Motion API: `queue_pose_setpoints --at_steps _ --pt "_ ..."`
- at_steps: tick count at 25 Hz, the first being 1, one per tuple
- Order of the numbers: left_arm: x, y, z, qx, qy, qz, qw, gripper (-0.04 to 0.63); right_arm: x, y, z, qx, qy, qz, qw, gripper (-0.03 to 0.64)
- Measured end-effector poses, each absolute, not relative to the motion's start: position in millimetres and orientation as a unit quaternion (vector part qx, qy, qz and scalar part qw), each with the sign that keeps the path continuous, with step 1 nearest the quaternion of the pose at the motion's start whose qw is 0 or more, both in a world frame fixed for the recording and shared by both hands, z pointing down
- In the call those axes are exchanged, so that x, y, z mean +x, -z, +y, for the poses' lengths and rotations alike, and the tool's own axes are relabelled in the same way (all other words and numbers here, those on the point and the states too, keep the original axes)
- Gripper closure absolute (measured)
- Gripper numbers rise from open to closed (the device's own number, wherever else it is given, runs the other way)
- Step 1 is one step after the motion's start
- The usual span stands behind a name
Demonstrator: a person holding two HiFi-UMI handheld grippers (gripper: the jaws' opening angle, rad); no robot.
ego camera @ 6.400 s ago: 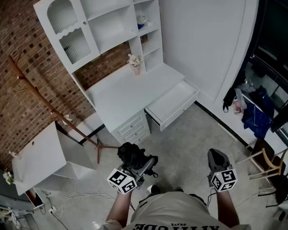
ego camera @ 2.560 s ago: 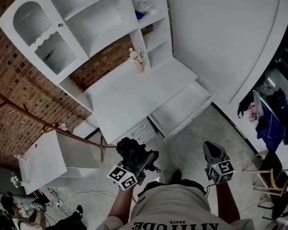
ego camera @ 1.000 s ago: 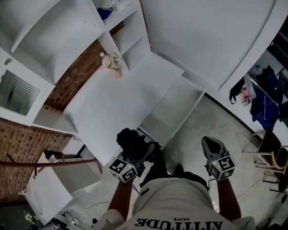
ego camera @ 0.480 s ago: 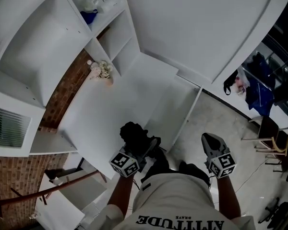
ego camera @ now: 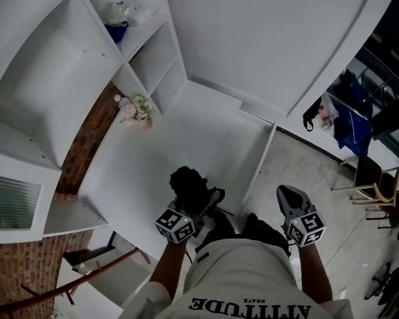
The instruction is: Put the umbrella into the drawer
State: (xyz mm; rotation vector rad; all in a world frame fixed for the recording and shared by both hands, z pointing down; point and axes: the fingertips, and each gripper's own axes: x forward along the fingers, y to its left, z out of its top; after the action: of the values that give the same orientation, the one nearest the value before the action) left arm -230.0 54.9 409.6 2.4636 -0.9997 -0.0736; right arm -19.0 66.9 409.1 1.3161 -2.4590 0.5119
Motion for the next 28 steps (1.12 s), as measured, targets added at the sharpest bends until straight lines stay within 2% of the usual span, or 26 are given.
queue_pose_setpoints --at_steps 16,28 --pt "-219.1 -426.2 31.5 0.883 0.006 -0.39 0.262 0.367 -12.2 -424.9 31.2 0.432 -0.199 -0.866 0.155 0.58" --pt "-175.6 -445.5 -8.2 0.859 -0.044 -0.43 0.275 0.366 22.7 -456.7 -34.6 0.383 -0.242 -0.878 0.157 0.58"
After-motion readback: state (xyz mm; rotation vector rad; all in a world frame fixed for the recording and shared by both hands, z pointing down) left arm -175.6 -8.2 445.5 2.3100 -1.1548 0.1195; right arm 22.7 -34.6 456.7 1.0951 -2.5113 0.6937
